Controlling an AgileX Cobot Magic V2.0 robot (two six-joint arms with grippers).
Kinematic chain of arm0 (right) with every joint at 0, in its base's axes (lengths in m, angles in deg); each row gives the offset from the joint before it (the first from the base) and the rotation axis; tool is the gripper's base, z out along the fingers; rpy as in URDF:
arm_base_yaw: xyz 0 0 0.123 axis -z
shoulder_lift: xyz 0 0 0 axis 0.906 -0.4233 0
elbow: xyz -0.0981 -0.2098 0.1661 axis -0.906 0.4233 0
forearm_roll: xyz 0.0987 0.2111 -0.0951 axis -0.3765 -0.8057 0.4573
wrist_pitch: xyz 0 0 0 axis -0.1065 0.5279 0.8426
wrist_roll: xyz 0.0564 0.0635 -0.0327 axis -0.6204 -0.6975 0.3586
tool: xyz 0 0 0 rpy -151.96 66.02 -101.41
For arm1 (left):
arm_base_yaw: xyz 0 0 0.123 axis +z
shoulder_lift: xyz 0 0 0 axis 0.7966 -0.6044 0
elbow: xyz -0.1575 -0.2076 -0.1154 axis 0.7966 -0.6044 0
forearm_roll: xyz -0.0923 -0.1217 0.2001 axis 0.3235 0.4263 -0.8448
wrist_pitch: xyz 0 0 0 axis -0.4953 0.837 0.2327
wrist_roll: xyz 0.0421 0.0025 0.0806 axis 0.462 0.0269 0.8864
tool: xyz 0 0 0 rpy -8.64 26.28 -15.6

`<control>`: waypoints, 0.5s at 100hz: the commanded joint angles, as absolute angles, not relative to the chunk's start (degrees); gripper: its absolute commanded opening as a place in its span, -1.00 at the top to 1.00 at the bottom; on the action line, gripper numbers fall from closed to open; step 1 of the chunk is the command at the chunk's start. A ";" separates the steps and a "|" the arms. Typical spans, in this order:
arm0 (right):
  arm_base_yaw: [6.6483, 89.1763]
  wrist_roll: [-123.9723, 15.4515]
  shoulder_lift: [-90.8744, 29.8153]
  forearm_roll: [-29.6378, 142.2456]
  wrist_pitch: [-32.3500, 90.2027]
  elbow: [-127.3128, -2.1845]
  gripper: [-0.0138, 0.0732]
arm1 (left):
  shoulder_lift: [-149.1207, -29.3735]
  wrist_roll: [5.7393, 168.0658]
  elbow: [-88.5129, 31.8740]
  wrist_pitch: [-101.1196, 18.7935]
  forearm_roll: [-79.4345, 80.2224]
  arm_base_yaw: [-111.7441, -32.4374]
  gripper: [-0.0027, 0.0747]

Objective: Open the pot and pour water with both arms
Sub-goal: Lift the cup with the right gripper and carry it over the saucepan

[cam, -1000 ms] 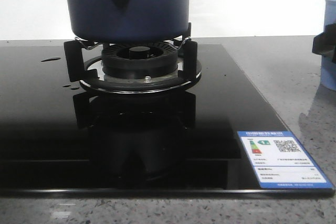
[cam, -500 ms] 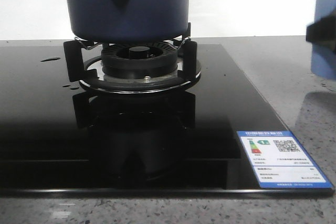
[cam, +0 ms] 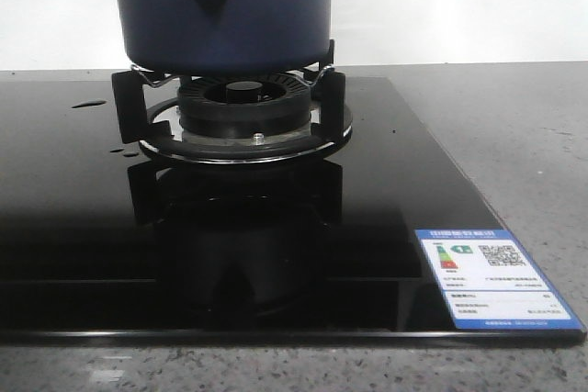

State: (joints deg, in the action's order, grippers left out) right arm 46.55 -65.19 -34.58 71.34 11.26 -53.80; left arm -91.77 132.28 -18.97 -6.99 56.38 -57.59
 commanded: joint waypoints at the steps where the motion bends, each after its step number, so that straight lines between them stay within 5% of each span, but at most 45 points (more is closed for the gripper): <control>1: 44.37 -65.24 -35.57 73.81 9.51 -60.12 0.21 | -90.66 131.71 -16.71 -7.86 61.34 -58.14 0.20; 50: 32.90 -65.14 -48.36 98.39 26.59 -78.53 0.21 | -90.66 130.49 -16.71 -7.86 61.34 -58.14 0.20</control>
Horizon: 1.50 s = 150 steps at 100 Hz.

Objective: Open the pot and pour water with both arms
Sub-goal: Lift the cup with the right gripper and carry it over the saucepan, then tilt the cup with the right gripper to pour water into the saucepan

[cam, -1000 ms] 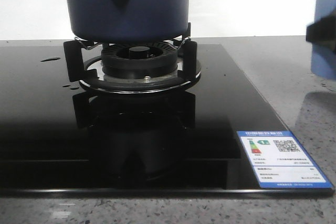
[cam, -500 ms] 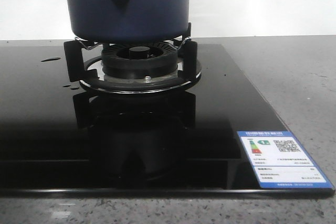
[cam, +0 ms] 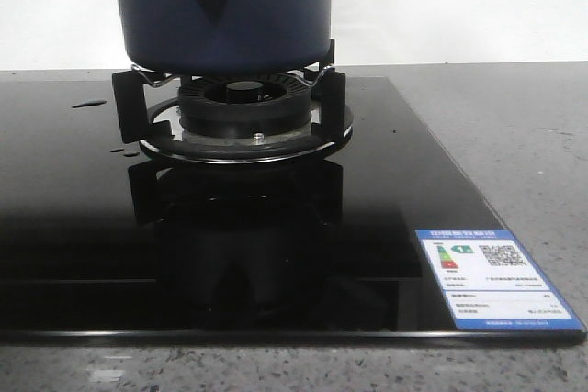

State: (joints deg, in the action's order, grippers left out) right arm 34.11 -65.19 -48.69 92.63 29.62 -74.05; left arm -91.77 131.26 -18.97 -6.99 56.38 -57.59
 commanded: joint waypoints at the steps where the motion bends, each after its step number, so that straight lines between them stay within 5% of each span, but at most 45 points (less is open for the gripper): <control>1: 32.81 -65.14 -48.60 99.01 26.61 -78.69 0.21 | -90.66 130.49 -16.71 -7.86 61.34 -58.14 0.20; 150: 32.22 -65.14 -57.63 142.85 22.86 -80.74 0.21 | -90.66 130.49 -16.71 -7.86 61.34 -58.14 0.20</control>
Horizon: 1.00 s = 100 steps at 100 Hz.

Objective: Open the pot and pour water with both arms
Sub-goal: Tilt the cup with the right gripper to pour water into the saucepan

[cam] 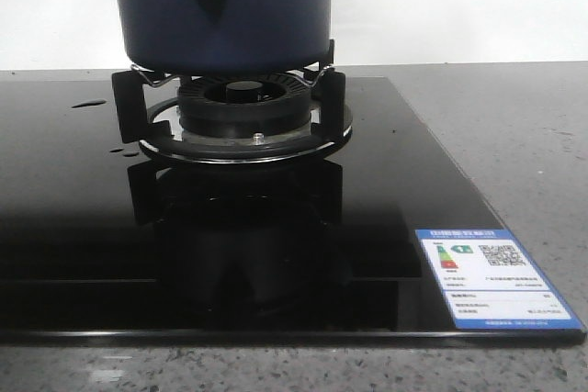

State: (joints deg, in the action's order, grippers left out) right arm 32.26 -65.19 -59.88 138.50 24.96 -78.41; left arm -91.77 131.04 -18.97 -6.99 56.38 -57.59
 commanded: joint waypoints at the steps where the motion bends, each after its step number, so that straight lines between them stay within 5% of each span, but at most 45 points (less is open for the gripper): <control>1: 32.22 -65.14 -57.63 143.20 22.86 -80.74 0.21 | -90.66 130.49 -16.71 -7.86 61.34 -58.14 0.20; 58: 32.13 -65.14 -57.73 177.74 26.04 -80.82 0.21 | -90.66 130.49 -16.71 -7.86 61.34 -58.14 0.20; 100: 31.49 -62.67 -57.73 177.90 29.73 -84.19 0.21 | -90.66 130.49 -16.71 -7.86 61.34 -58.14 0.20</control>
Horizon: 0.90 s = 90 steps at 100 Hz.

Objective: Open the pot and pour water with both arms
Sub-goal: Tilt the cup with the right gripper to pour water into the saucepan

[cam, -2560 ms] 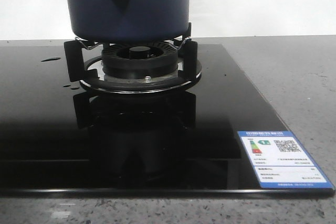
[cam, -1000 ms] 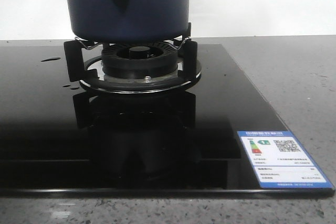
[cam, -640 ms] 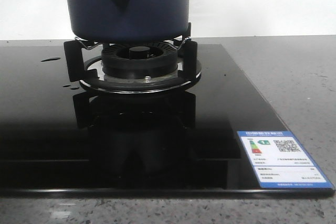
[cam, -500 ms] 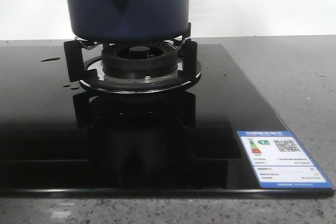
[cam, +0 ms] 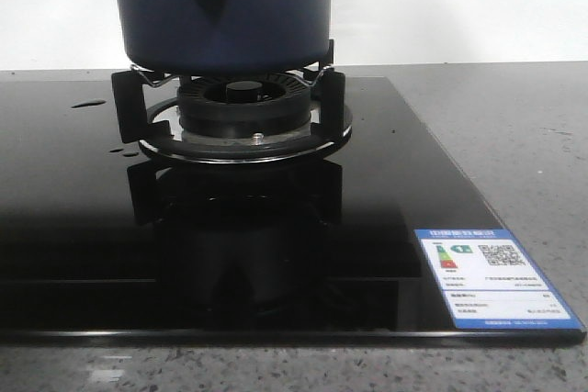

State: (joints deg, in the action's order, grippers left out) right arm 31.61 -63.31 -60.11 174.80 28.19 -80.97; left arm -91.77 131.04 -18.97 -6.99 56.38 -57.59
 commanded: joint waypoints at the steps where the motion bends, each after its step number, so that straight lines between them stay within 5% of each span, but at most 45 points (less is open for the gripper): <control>1: 31.49 -62.67 -57.73 177.90 29.73 -84.20 0.21 | -90.66 130.49 -16.71 -7.86 61.34 -58.14 0.20; 58: 31.49 -112.55 -55.27 149.48 36.71 -84.20 0.21 | -90.66 130.49 -16.71 -7.86 61.34 -58.14 0.20; 90: 38.02 -120.71 -43.98 136.68 37.80 -77.43 0.21 | -90.90 130.49 -16.71 -7.98 61.34 -60.19 0.20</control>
State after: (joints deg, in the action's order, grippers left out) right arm 34.83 -118.68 -49.17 138.08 37.84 -79.45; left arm -91.77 131.03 -18.97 -7.10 56.38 -59.22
